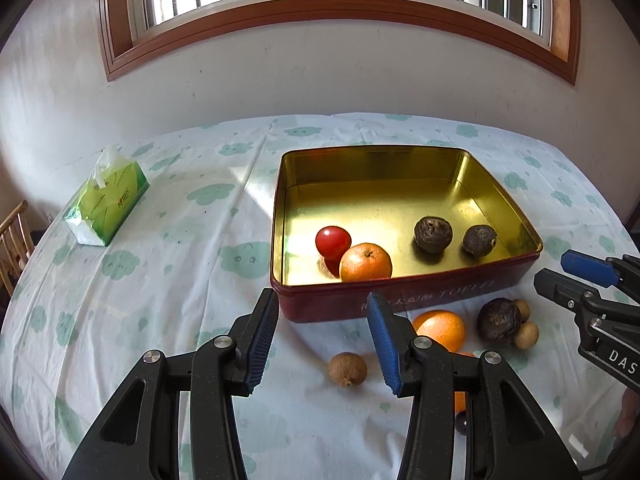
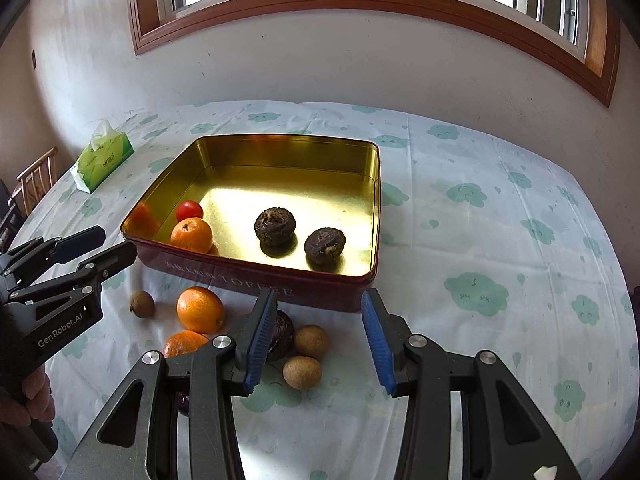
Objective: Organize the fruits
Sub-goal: 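Withdraw both open tools from the tin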
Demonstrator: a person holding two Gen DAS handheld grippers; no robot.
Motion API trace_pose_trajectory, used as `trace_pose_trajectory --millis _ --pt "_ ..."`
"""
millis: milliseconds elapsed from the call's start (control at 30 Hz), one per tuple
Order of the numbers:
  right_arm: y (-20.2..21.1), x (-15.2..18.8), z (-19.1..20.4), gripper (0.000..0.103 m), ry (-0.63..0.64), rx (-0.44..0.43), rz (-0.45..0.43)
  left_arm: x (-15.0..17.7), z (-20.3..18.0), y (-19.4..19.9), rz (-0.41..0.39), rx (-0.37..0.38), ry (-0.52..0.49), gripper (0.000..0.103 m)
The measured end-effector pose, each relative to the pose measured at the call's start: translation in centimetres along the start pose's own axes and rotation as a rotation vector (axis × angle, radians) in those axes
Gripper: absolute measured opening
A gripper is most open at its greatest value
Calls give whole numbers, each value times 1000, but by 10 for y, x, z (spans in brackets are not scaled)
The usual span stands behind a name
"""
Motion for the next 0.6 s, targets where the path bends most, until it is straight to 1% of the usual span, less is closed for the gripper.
trace_pose_trajectory --millis 333,600 --pt "5 39 -13 42 -34 20 35 43 18 4 51 -11 24 48" --pt "8 65 -13 42 -64 1 53 77 24 7 91 -15 32 48"
Point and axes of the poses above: each gripper's, at about its wrist camera, not at the fingertips, and y roughly against the way its jaws point, z to its left, x to its underside, the point moved 9 cm from there along -y, roughly the way its jaws point, and after that the axes turned 11 degrees about -x, right-handed, at the moved point
